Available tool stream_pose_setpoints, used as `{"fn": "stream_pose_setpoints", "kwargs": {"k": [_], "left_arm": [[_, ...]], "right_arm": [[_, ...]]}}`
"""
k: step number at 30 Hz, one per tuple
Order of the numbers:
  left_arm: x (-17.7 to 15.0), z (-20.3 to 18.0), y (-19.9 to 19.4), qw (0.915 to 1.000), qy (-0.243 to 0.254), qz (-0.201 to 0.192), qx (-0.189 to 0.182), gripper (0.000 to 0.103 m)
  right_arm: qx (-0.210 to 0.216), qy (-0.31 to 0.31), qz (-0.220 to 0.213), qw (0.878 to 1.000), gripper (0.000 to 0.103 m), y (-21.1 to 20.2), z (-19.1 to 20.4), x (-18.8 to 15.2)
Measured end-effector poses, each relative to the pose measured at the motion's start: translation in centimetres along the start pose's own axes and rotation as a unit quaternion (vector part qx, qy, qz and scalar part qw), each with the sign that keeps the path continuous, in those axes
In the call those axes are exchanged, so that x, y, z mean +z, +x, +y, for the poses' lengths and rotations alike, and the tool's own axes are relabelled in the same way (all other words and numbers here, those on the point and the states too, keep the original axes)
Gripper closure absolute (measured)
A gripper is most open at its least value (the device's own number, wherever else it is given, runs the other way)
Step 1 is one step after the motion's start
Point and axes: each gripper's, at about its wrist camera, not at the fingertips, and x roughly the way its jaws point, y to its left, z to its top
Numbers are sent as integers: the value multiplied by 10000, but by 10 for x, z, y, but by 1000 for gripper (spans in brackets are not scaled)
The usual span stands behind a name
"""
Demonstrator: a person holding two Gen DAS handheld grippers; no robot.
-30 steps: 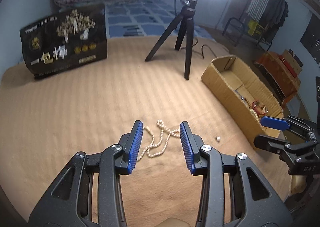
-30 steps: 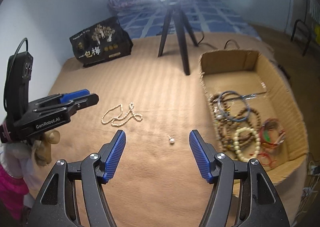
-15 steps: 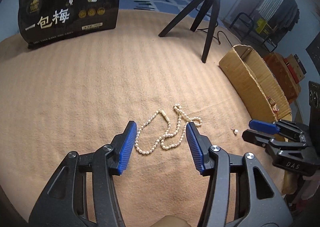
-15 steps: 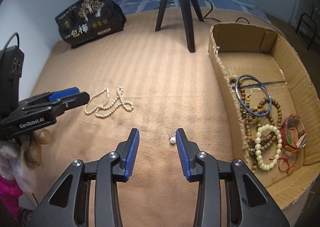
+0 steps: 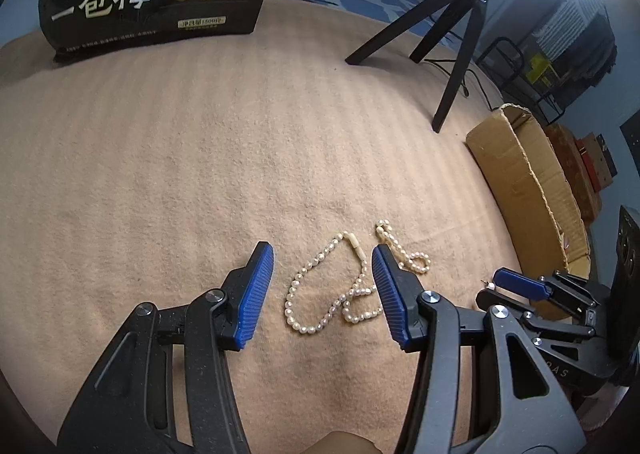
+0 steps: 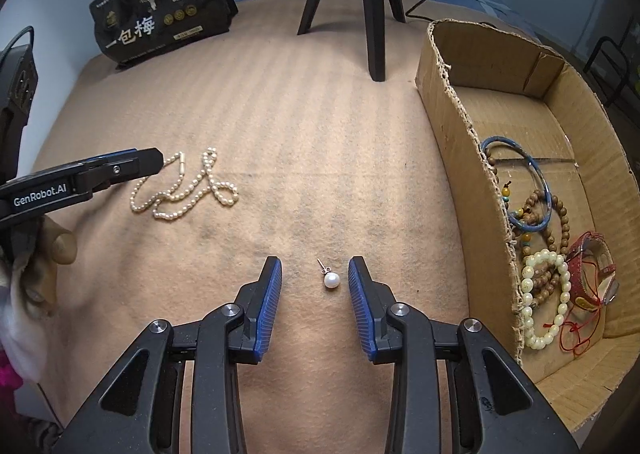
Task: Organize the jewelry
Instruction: 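Move the left gripper to the pearl necklace while the right gripper reaches the loose pearl earring, then close the left gripper on the pearl necklace while the right gripper closes on the pearl earring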
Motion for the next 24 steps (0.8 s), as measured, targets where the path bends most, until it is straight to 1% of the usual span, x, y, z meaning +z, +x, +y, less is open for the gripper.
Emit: {"fn": "stream_pose_setpoints", "kwargs": {"k": [3, 8, 10, 12, 14, 16, 18, 20, 21, 22, 23, 24], "left_arm": [[-2, -5, 7, 9999, 41, 84, -47, 51], [-7, -28, 15, 9986, 495, 200, 49, 51], [-9, -36, 17, 9974, 670, 223, 158, 51], [-12, -48, 21, 9939, 1010, 227, 372, 51], [-16, -56, 24, 9905, 1249, 233, 524, 50], [-19, -61, 27, 9876, 1388, 215, 703, 50], [-19, -63, 29, 9870, 1405, 192, 754, 50], [-17, -61, 29, 9879, 1358, 165, 724, 50], [-17, -60, 29, 9884, 1336, 129, 713, 50], [-17, -59, 29, 9885, 1332, 109, 702, 51], [-17, -59, 29, 9885, 1339, 81, 705, 53], [-17, -59, 29, 9879, 1361, 43, 736, 57]], "right_arm": [[-18, 34, 24, 10000, 70, 4, -1, 0], [30, 122, 38, 9999, 71, 6, -3, 4], [40, 145, 44, 9999, 72, 6, -4, 5], [28, 144, 49, 9999, 73, 6, -5, 5], [26, 134, 59, 9999, 75, 6, -5, 6], [13, 132, 80, 9999, 78, 7, -6, 6], [18, 171, 100, 9998, 79, 8, -8, 7], [-1, 191, 110, 9998, 81, 8, -9, 7], [-16, 187, 110, 9998, 83, 8, -9, 7], [-38, 180, 110, 9998, 87, 8, -9, 7], [-76, 169, 113, 9998, 89, 8, -8, 7], [-100, 167, 112, 9997, 92, 8, -8, 8]]}}
